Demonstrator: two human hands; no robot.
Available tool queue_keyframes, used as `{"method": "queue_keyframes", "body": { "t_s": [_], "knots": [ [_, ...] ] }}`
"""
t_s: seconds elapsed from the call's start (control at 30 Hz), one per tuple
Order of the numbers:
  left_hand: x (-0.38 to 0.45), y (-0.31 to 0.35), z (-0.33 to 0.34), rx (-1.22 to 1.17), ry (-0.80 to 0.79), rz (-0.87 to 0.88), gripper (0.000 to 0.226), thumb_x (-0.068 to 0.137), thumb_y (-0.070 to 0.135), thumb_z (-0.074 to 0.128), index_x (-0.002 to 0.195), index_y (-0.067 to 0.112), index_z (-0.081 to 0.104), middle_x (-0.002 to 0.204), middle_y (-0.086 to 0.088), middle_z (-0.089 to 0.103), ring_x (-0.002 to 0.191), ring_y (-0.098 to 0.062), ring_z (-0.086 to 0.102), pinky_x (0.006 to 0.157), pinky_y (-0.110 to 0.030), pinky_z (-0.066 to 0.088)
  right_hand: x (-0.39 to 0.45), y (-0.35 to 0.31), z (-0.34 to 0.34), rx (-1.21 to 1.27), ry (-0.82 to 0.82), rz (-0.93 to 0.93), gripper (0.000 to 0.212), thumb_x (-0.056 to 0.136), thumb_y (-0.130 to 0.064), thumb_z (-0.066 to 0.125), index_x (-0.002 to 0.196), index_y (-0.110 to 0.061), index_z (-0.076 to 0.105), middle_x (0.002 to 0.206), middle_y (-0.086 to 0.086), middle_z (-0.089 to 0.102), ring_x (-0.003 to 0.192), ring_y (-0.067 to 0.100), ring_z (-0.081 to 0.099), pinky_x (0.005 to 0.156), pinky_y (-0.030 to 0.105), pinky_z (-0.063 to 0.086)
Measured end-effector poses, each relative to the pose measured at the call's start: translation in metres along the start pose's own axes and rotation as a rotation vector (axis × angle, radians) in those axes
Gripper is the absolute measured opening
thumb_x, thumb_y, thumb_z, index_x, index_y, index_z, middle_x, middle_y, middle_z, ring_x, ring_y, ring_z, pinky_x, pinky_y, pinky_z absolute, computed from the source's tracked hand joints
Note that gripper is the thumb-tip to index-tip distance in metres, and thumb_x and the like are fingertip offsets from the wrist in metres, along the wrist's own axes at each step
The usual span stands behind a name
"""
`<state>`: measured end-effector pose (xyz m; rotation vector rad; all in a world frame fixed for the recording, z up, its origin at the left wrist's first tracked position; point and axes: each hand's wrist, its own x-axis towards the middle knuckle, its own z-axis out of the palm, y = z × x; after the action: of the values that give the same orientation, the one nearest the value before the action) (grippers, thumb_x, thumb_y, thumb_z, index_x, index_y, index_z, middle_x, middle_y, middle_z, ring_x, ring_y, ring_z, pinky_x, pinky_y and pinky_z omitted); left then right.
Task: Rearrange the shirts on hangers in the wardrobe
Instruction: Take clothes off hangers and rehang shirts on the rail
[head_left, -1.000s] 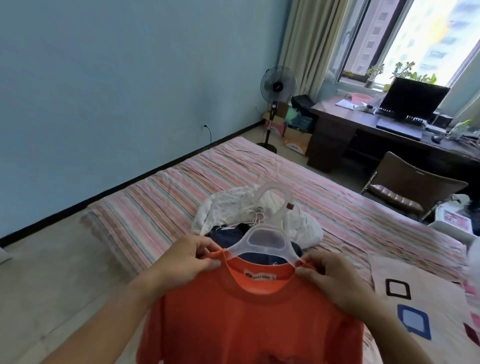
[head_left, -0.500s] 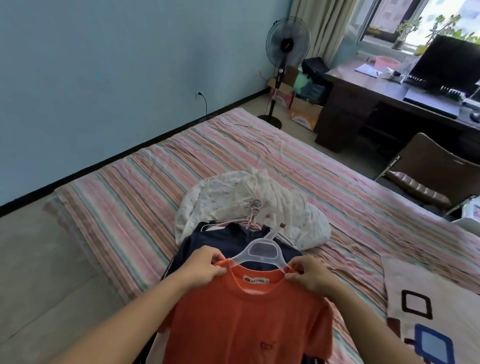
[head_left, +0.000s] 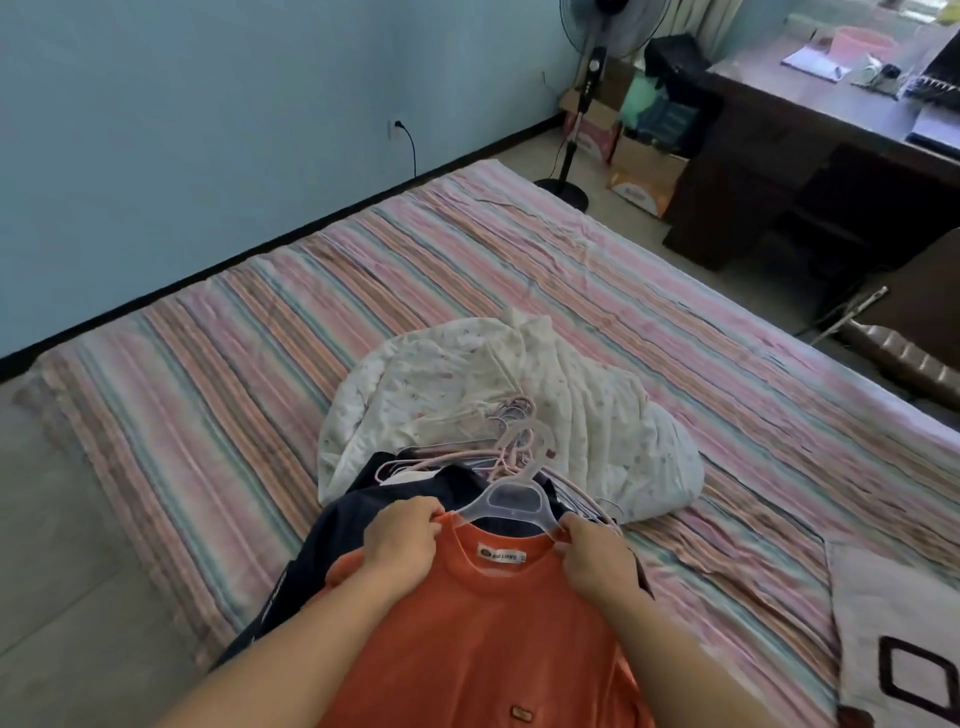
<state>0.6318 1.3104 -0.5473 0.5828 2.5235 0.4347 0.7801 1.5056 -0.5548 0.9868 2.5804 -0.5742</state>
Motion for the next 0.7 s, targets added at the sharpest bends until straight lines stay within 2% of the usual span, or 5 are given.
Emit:
{"method": "queue_keyframes", "body": {
  "t_s": [0.1, 0.23, 0.4, 0.53, 0.7],
  "knots": [
    [0.013, -0.006, 0.023, -0.029, -0.039, 0.017, 0.043, 0.092, 0.029, 0.063, 0.134, 0.035, 0.052, 0.131, 0.003, 0.062, 0.120, -0.023, 0.058, 0.095, -0.036, 0.046, 0.020, 0.003, 0.020, 0.012, -0.004, 0.053, 0.005, 0.096, -0.026, 0.053, 0.096, -0.021, 0.055, 0.101, -0.002, 0.067, 0.102, 0.024, 0.062, 0.067, 0.034, 0.036],
    [0.010, -0.022, 0.053, 0.017, -0.120, 0.111, 0.080, 0.085, 0.034, 0.071, 0.153, 0.030, 0.027, 0.160, 0.001, 0.027, 0.141, -0.020, 0.037, 0.115, -0.033, 0.032, 0.038, 0.010, 0.034, 0.077, -0.005, 0.101, 0.006, 0.092, -0.029, 0.059, 0.095, -0.024, 0.059, 0.100, -0.003, 0.067, 0.099, 0.023, 0.062, 0.069, 0.034, 0.038],
    [0.000, -0.038, 0.072, -0.028, -0.241, 0.099, 0.091, 0.083, 0.029, 0.076, 0.155, 0.034, 0.020, 0.162, 0.012, -0.020, 0.146, -0.015, 0.026, 0.115, -0.030, 0.031, 0.038, 0.010, 0.037, 0.131, 0.015, 0.121, 0.011, 0.090, -0.030, 0.065, 0.097, -0.024, 0.059, 0.101, -0.004, 0.067, 0.098, 0.021, 0.061, 0.073, 0.033, 0.040],
    [-0.001, -0.025, 0.056, -0.079, -0.197, 0.076, 0.088, 0.085, 0.027, 0.073, 0.153, 0.040, 0.019, 0.165, 0.007, -0.005, 0.140, -0.021, 0.040, 0.109, -0.033, 0.040, 0.027, 0.004, 0.031, 0.225, 0.007, 0.115, 0.026, 0.087, -0.030, 0.068, 0.109, -0.021, 0.058, 0.107, -0.005, 0.063, 0.097, 0.018, 0.059, 0.075, 0.030, 0.040],
    [-0.017, -0.006, 0.015, -0.109, -0.121, 0.092, 0.079, 0.087, 0.026, 0.068, 0.154, 0.032, 0.025, 0.162, 0.002, 0.022, 0.143, -0.019, 0.034, 0.114, -0.035, 0.034, 0.005, -0.029, -0.005, 0.208, -0.039, 0.041, 0.022, 0.082, -0.022, 0.065, 0.103, -0.020, 0.058, 0.104, -0.004, 0.059, 0.086, 0.015, 0.056, 0.069, 0.030, 0.045]
  ]
}}
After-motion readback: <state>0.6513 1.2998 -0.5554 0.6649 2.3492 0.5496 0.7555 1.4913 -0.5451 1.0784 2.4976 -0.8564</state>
